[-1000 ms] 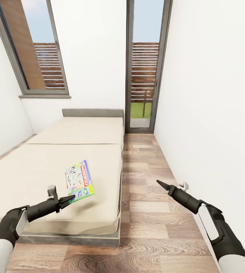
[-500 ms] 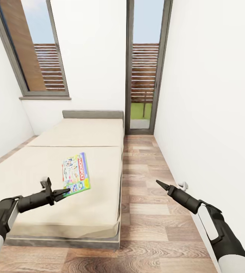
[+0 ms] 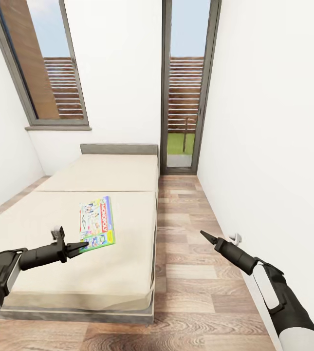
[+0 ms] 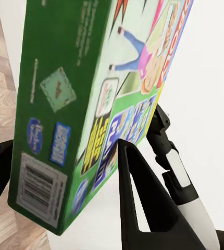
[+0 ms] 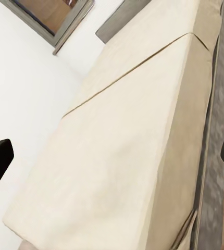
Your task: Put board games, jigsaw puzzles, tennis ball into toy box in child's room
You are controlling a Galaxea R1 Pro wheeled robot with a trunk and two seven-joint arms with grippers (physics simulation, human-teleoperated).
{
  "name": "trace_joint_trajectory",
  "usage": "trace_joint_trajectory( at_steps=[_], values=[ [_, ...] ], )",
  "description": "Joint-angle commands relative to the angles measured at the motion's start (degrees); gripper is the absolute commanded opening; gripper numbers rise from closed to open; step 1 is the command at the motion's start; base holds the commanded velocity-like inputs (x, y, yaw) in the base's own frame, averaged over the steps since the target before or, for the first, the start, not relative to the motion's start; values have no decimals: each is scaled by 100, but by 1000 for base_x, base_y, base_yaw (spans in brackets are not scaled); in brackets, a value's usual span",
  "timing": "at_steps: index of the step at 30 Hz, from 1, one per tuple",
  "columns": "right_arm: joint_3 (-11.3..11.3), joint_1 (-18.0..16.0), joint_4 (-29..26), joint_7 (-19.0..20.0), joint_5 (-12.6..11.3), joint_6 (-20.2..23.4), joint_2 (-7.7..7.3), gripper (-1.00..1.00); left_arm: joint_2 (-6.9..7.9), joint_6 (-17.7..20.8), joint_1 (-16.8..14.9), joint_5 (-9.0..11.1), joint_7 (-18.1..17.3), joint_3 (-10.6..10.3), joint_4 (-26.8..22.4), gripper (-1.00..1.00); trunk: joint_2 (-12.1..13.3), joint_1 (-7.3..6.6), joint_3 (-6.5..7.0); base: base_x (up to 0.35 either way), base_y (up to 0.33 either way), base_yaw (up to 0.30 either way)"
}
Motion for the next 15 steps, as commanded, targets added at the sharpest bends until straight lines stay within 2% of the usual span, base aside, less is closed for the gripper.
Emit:
trace_joint_trajectory(
  at_steps=[1,9,15],
  values=[
    [-5,-3,3,6,-37,41,1,100,4,61,-3,-8,-34,0,0,-100,39,-23,13,0,0,0],
    [-9,-3,17,6,-27,33,43,100,33,62,-3,-20,-176,0,0,-100,360,-199,157,-5,0,0],
    [-4,-3,17,6,-8,28,62,100,35,62,-24,-32,-176,0,0,-100,601,-331,285,-151,0,118]
  ],
)
